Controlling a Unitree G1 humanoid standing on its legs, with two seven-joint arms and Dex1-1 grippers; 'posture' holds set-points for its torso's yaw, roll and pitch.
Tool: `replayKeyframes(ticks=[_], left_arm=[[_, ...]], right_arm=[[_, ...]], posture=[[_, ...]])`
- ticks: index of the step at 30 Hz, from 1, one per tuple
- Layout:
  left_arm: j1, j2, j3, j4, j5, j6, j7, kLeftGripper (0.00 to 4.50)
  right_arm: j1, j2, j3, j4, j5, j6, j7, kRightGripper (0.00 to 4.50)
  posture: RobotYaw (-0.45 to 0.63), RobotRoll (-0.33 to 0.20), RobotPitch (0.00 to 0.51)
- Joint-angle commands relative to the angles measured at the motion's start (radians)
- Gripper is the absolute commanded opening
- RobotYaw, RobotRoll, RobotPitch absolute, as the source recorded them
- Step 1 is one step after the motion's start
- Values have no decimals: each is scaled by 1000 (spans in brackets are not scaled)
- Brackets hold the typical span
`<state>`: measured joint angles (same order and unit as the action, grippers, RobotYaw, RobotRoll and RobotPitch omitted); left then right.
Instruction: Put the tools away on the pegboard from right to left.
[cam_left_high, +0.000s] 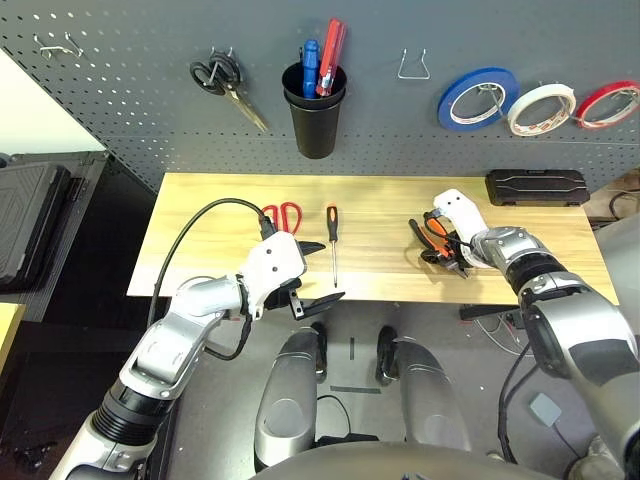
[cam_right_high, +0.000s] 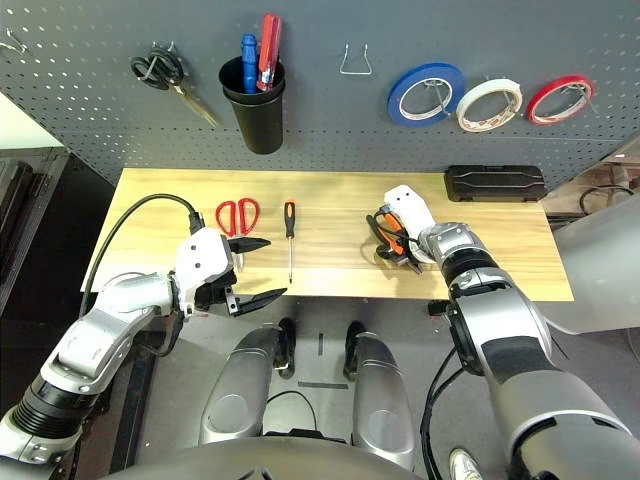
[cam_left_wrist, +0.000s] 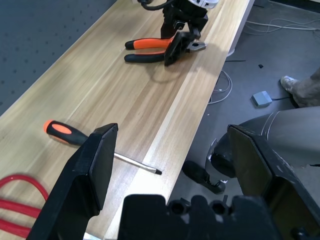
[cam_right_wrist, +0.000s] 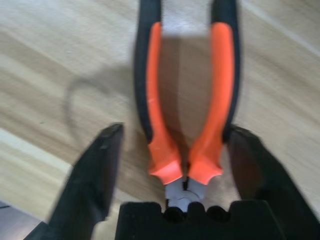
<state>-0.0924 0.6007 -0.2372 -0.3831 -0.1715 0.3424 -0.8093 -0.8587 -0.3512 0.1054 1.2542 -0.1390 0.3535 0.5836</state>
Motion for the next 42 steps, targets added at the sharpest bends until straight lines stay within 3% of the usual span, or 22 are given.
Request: replayKeyframes(ticks=[1,11,20,32,42], left_arm=[[17,2,-11,-29,0,15,-1,4500],[-11,-10,3,-1,-12,-23,-12,4500],[-24,-52,74,-33,-112,-75,-24,4500],[-97,-115,130,-80,-231,-60,-6,4500],[-184,-171,202,-96,-364,-20,43,4500]], right_arm=[[21,14,-6,32,-1,22,-1,2500],[110,-69,-37,-88,13,-135,9,2499],[388,-154,-155,-507,136,-279,27,2499],[598,-144,-308,-794,280,-467,-3,2499],[610,-88,-336,-916,406,-627,44,2499]], posture=[[290,0,312],[257,0,283],[221,0,252],[194,0,216],[174,0,200]])
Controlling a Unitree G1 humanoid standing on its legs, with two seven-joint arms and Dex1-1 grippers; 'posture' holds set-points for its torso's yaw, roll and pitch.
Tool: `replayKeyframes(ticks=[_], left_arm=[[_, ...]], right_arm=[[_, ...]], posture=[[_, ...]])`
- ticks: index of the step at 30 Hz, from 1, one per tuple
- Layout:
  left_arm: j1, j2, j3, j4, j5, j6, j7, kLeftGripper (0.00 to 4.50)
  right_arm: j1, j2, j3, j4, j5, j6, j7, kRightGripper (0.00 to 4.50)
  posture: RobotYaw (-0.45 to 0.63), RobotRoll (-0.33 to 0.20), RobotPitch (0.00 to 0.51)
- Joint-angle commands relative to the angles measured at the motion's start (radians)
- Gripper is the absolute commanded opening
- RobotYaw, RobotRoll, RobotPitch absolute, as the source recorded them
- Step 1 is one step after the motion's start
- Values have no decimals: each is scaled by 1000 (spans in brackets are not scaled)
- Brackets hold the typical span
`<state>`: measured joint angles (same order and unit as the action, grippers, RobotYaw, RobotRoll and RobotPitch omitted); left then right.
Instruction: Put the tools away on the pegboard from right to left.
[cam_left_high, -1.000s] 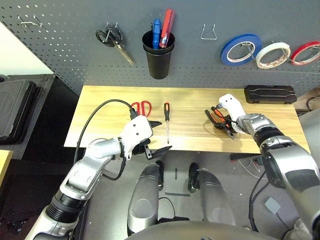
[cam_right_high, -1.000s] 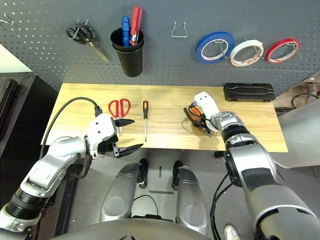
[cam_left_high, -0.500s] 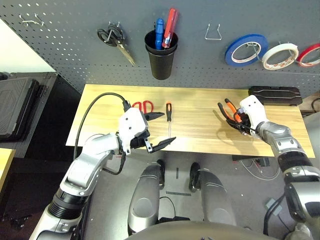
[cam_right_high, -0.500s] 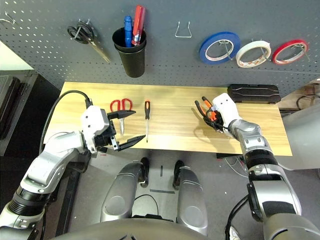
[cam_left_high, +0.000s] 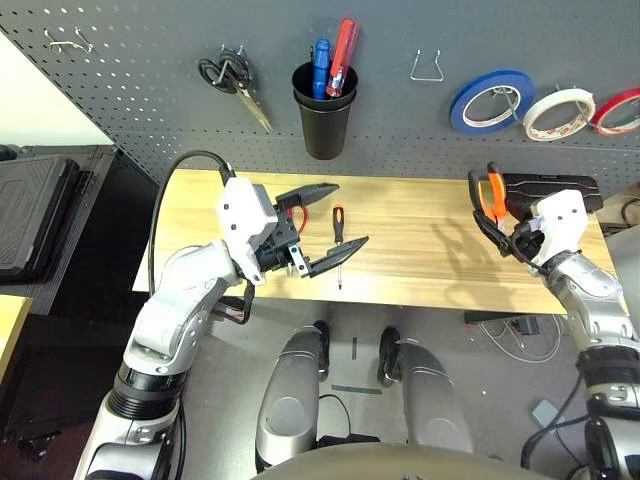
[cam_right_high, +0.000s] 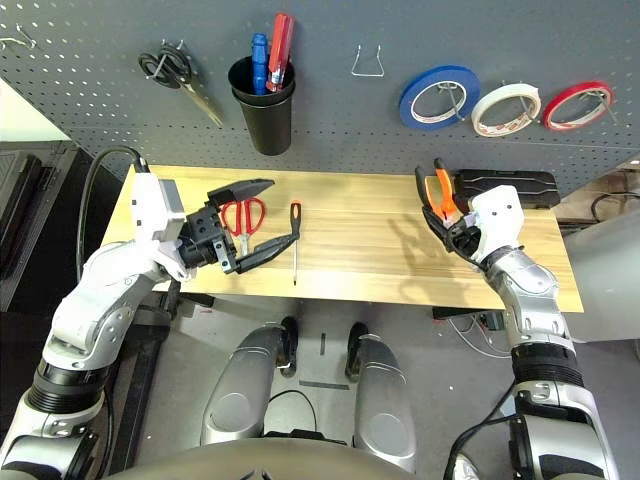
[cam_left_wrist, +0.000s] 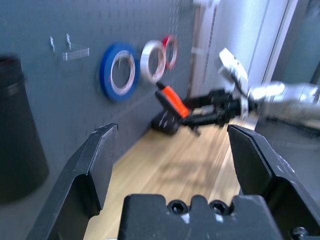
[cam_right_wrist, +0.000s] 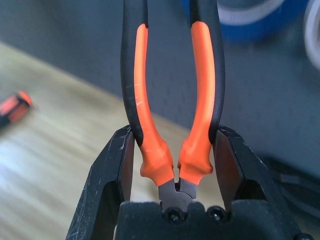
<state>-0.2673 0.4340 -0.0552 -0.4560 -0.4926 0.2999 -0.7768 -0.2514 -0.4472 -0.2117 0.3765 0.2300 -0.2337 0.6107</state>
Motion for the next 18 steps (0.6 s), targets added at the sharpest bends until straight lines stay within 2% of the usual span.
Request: replayKeyframes(ticks=[1,10,18], left_arm=[[-15,-3,24,-23,-48,26,13,4500],[-46,3,60,0,-49,20,34,4500],[-87,0,69,91,62,-26,115,4500]], right_arm=[[-4,11,-17,-49,42,-47,18,2499],[-115,59,-21,-208,122,-2,-28,2499],[-302,109,-5,-267,177,74,-87,2499]], posture=[[172,0,199],[163,0,191],[166,0,190]])
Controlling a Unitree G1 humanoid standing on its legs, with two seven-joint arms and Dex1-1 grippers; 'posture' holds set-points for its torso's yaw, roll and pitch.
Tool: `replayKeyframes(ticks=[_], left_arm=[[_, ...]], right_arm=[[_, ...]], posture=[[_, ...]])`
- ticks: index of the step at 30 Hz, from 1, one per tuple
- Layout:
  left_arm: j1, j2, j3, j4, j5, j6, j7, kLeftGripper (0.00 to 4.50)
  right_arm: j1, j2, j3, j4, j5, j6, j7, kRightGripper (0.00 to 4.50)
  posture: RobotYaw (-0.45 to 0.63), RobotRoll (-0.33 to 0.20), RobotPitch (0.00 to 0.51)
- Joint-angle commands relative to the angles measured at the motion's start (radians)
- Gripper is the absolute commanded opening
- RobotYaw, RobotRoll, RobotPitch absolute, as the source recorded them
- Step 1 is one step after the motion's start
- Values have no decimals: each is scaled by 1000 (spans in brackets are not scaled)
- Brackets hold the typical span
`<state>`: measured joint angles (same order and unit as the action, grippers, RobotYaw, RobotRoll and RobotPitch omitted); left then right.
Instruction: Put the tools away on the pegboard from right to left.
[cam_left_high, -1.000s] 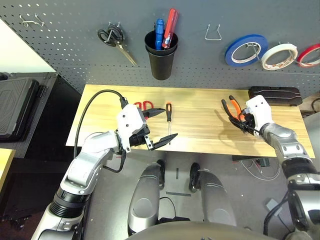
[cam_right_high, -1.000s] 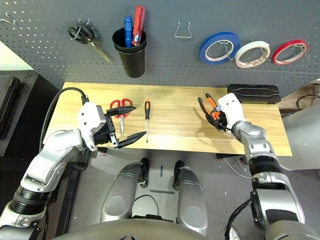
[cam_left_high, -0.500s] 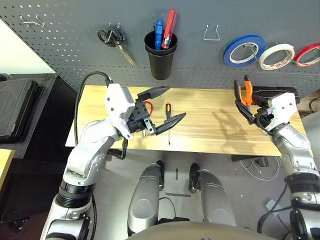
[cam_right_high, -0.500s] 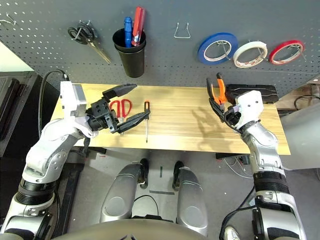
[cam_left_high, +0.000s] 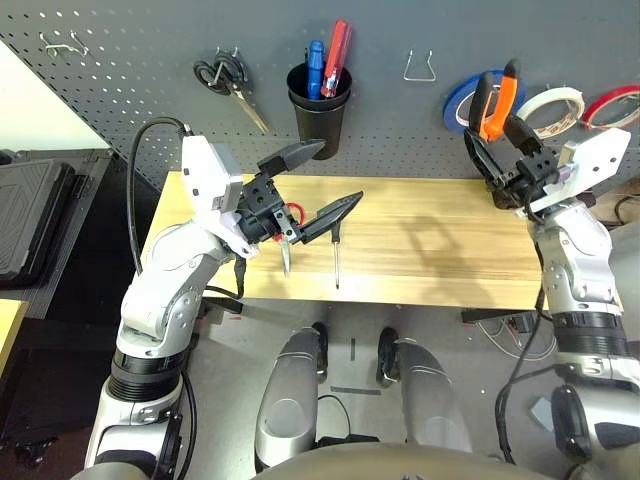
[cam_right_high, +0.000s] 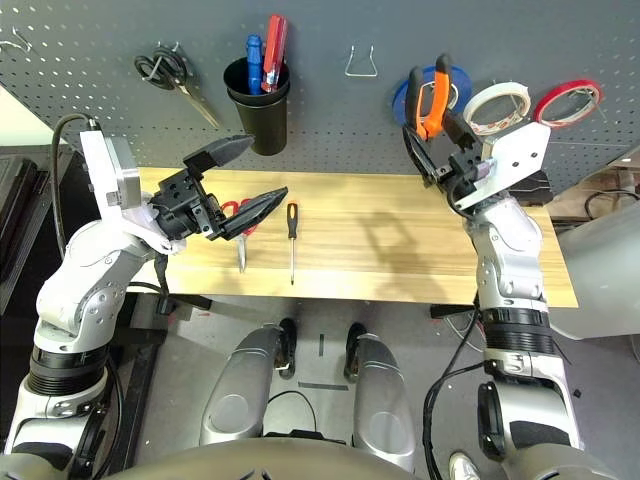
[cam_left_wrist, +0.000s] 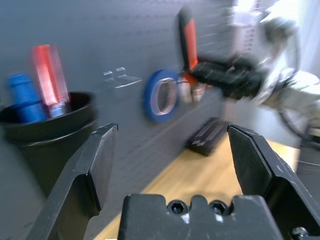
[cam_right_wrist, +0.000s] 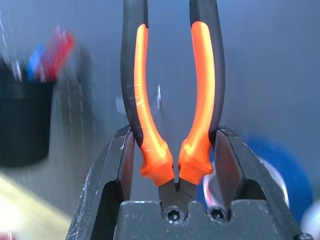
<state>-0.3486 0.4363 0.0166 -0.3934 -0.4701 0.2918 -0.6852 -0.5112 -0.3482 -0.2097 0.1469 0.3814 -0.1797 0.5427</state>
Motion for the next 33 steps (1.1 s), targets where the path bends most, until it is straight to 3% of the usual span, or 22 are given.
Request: replayKeyframes(ticks=[1,10,20,33], left_arm=[[-9,-3,-3,35,48,-21,32,4500],[-8,11,-11,76,132,-50,62,4500],[5,10,-5,63,142,-48,57,4500],[26,17,-3,41,153,-39,67,4500]], right_arm=[[-60,15,-6,-37,28,25,-24,2499],[-264,51,-12,18,54,73,-54,2499],[-391,93,-5,124,40,40,-57,2499],[-489,156,10,556,-53,-192,1,2499]], posture=[[167,0,190],[185,0,194],[198,0,203],[232,0,213]])
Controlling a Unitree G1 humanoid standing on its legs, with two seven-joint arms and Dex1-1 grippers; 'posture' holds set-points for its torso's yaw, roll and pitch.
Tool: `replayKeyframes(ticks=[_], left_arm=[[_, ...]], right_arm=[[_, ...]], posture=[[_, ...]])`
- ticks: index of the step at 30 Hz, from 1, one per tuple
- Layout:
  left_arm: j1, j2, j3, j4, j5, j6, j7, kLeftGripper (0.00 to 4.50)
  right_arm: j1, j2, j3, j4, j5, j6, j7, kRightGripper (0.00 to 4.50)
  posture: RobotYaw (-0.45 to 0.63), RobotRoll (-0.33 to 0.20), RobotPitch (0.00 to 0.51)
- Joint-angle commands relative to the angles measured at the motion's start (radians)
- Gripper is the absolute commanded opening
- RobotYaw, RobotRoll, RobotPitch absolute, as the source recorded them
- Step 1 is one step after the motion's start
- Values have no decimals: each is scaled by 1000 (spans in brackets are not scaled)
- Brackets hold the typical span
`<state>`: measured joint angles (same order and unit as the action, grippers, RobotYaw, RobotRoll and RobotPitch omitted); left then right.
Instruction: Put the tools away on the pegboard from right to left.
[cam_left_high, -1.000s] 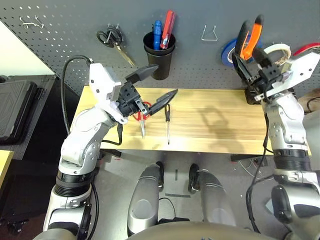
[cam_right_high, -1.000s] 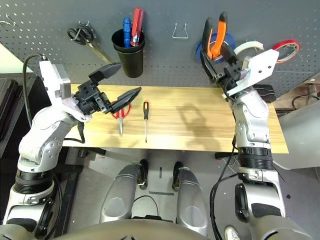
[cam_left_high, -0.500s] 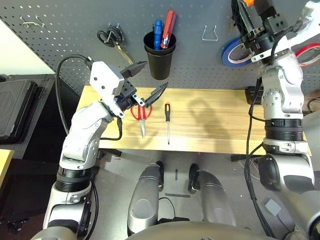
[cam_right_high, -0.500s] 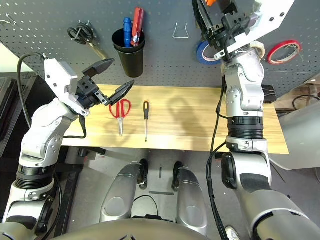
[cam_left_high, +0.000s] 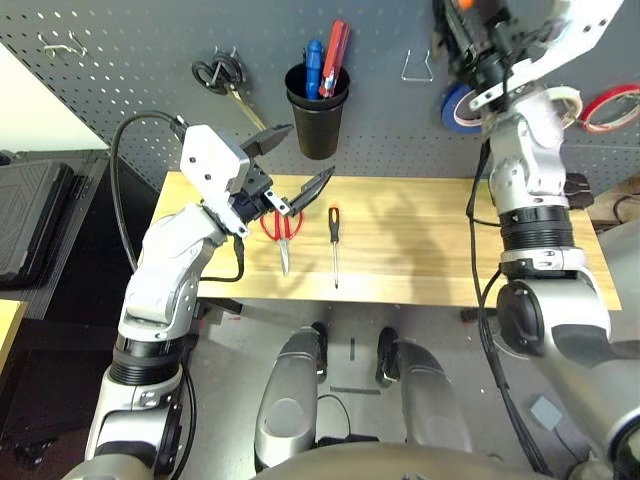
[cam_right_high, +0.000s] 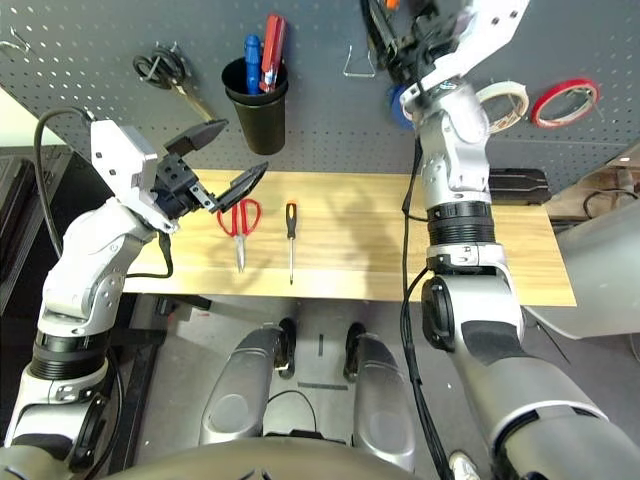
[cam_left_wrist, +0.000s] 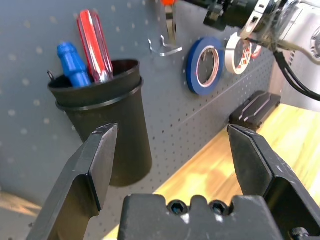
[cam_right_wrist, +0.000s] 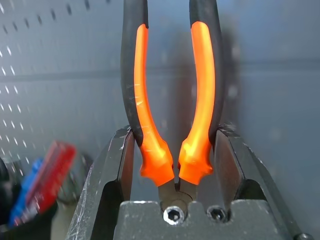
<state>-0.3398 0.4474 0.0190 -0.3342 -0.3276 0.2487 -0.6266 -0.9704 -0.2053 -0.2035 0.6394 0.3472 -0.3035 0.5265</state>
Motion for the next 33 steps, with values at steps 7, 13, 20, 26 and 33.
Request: replayKeyframes(ticks=[7,13,20,26,33], left_arm=[[19,3,-10,-24,14,8,19,4500],[25,4,-10,-24,17,5,19,4500],[31,4,-10,-20,21,3,19,4500],[27,4,-17,5,30,-12,11,4500],[31,11,-37,42,56,-22,5,4500]], right_arm=[[-44,39,7,224,-56,-101,11,2499],[-7,33,10,207,-86,-162,3,4173],[153,-13,-7,-23,-13,-162,73,4480],[364,-81,16,-307,57,13,140,4480],[630,-231,82,-576,81,325,221,4480]], posture=[[244,0,216],[245,0,219],[234,0,221],[211,0,221],[190,0,221]])
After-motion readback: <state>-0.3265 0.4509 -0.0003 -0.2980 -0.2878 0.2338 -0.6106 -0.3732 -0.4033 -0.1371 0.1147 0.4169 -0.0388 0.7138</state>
